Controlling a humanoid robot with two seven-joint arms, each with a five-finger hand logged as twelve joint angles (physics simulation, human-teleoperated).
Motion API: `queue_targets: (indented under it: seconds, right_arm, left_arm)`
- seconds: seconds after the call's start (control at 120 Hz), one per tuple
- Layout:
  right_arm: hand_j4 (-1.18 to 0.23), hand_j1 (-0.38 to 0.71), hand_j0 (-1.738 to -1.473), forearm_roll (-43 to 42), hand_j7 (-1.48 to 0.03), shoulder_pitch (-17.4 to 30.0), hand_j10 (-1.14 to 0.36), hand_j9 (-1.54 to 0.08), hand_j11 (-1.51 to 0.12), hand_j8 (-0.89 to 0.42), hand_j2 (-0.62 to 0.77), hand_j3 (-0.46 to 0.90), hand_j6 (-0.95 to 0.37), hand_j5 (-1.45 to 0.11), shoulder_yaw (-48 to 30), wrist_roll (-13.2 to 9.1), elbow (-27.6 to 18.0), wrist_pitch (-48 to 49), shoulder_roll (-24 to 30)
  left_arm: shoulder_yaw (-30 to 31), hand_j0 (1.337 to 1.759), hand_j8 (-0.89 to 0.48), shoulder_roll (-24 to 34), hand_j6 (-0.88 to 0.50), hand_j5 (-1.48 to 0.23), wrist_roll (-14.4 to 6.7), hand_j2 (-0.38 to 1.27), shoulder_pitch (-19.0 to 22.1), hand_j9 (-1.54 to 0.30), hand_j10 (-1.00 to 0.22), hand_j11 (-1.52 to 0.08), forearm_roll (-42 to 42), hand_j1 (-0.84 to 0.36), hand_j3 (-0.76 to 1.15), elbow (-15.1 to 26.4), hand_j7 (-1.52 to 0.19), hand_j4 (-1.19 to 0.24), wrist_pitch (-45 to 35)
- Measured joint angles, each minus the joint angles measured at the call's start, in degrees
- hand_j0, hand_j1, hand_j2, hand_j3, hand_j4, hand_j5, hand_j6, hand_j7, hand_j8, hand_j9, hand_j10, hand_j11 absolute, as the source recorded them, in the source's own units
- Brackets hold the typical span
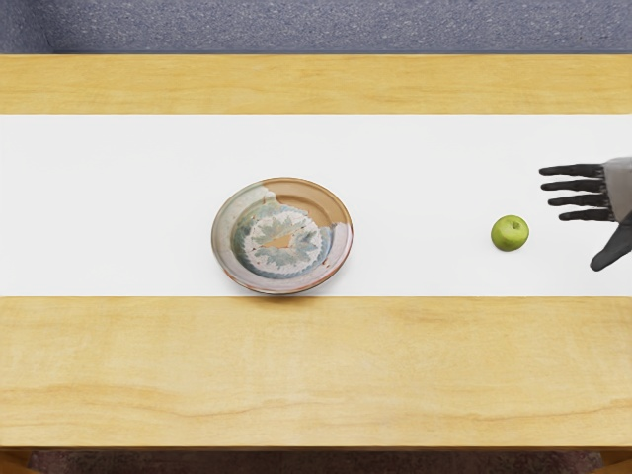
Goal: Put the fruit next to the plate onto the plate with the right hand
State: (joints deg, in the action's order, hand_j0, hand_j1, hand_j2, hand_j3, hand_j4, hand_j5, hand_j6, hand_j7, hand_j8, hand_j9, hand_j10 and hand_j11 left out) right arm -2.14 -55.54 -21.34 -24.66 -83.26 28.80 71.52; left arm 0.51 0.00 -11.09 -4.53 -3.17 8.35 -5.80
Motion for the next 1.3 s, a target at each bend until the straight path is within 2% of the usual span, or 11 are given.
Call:
queue_targets:
  seconds: [0.1, 0.25, 0.3, 0.383, 0.517, 0.642, 0.717, 0.833, 1.017, 1.117, 1.3]
  right_arm:
    - [-0.01, -0.34, -1.658, -0.20, -0.01, 0.86, -0.01, -0.01, -0.01, -0.01, 0.00, 0.00, -0.01, -0.01, -0.08, 0.90, -0.34, 1.26, 0.20]
    - [0.00, -0.35, -1.658, -0.98, 0.00, 1.09, 0.00, 0.00, 0.00, -0.01, 0.00, 0.00, 0.00, 0.00, -0.19, 1.79, 0.88, -2.46, -0.37]
    - [0.00, -0.35, -1.658, -4.79, 0.00, 0.43, 0.00, 0.00, 0.00, 0.00, 0.00, 0.00, 0.00, 0.00, -0.34, 1.84, 0.97, -3.81, -0.63]
    - [0.00, -0.35, -1.658, -15.09, 0.00, -1.53, 0.00, 0.00, 0.00, -0.01, 0.00, 0.00, -0.01, 0.00, -0.48, 1.69, 1.01, -7.54, -4.75]
    - [-0.02, -0.33, -1.658, -29.95, -0.02, -1.38, -0.02, -0.03, -0.03, -0.02, 0.00, 0.00, -0.02, -0.03, 0.04, 1.16, 0.47, -23.16, -13.12]
    - [-0.04, -0.31, -1.658, -37.14, -0.05, 4.65, -0.04, -0.05, -0.05, -0.04, -0.01, 0.00, -0.04, -0.05, 0.27, 1.24, -2.14, -45.31, -19.03]
    - [-0.04, -0.31, -1.658, -41.84, -0.04, 7.57, -0.03, -0.04, -0.04, -0.04, 0.00, 0.00, -0.04, -0.04, 0.55, 1.27, -2.97, -53.05, -23.13]
    - [-0.02, -0.33, -1.658, -46.49, -0.03, 9.41, -0.02, -0.03, -0.03, -0.03, 0.00, 0.00, -0.03, -0.03, 1.86, 1.29, -3.35, -55.14, -26.01]
    - [-0.05, -0.30, -1.658, -50.09, -0.06, 10.13, -0.05, -0.06, -0.06, -0.05, -0.01, 0.00, -0.05, -0.06, 2.75, 1.35, -2.41, -53.88, -27.07]
    - [-0.09, -0.25, -1.658, -50.59, -0.11, 10.41, -0.09, -0.11, -0.11, -0.09, -0.01, 0.00, -0.09, -0.11, 2.89, 1.36, -1.73, -53.65, -27.02]
    - [-0.23, -0.08, -1.658, -50.80, -0.29, 11.36, -0.23, -0.29, -0.29, -0.23, -0.04, 0.00, -0.23, -0.29, 2.93, 1.44, -1.22, -51.82, -26.64]
  left_arm:
    - [0.00, 1.658, -0.01, 0.00, -0.01, -0.01, 0.00, 0.00, -0.02, -0.01, -0.01, -0.01, 0.01, 0.34, 0.00, 0.00, -0.01, -0.01, 0.00]
    - [-0.01, 1.658, -0.01, 0.00, -0.01, -0.01, -0.01, 0.00, -0.04, -0.01, -0.01, -0.01, -0.02, 0.34, 0.00, 0.00, -0.01, -0.01, 0.00]
    - [-0.01, 1.658, -0.01, 0.00, -0.01, -0.01, 0.00, 0.00, 0.04, -0.01, -0.01, -0.01, -0.01, 0.34, 0.00, 0.00, -0.01, -0.01, 0.00]
    - [-0.01, 1.658, -0.01, 0.00, -0.01, -0.01, 0.00, 0.00, 0.01, -0.01, -0.01, -0.01, -0.01, 0.34, 0.00, 0.00, -0.01, -0.01, 0.00]
    - [0.01, 1.658, -0.01, 0.00, -0.01, -0.01, 0.00, 0.00, -0.04, -0.01, -0.01, -0.01, -0.02, 0.34, 0.00, 0.00, -0.01, -0.01, 0.00]
    - [0.00, 1.658, -0.01, 0.00, -0.01, -0.01, 0.00, 0.00, -0.02, -0.01, -0.01, -0.01, -0.01, 0.34, 0.00, 0.00, -0.01, -0.01, 0.00]
    - [0.00, 1.658, -0.01, 0.00, -0.01, -0.01, 0.00, 0.00, 0.03, -0.01, -0.01, -0.01, -0.01, 0.34, 0.00, 0.00, -0.01, -0.01, 0.00]
    - [0.01, 1.658, -0.01, 0.00, -0.01, -0.01, -0.01, 0.00, 0.02, -0.01, -0.01, -0.01, 0.01, 0.34, 0.00, 0.00, -0.01, -0.01, 0.00]
    - [0.00, 1.658, -0.01, 0.00, -0.01, -0.01, 0.00, 0.00, -0.02, -0.01, -0.01, -0.01, 0.01, 0.34, 0.00, 0.00, -0.01, -0.01, 0.00]
    - [0.01, 1.658, -0.01, 0.00, -0.01, -0.01, -0.03, 0.00, -0.01, -0.01, -0.01, -0.01, -0.01, 0.34, 0.00, 0.00, -0.01, -0.01, 0.00]
    - [0.00, 1.658, -0.01, 0.00, -0.01, -0.01, 0.00, 0.00, 0.02, -0.01, -0.01, -0.01, -0.02, 0.34, 0.00, 0.00, -0.01, -0.01, 0.00]
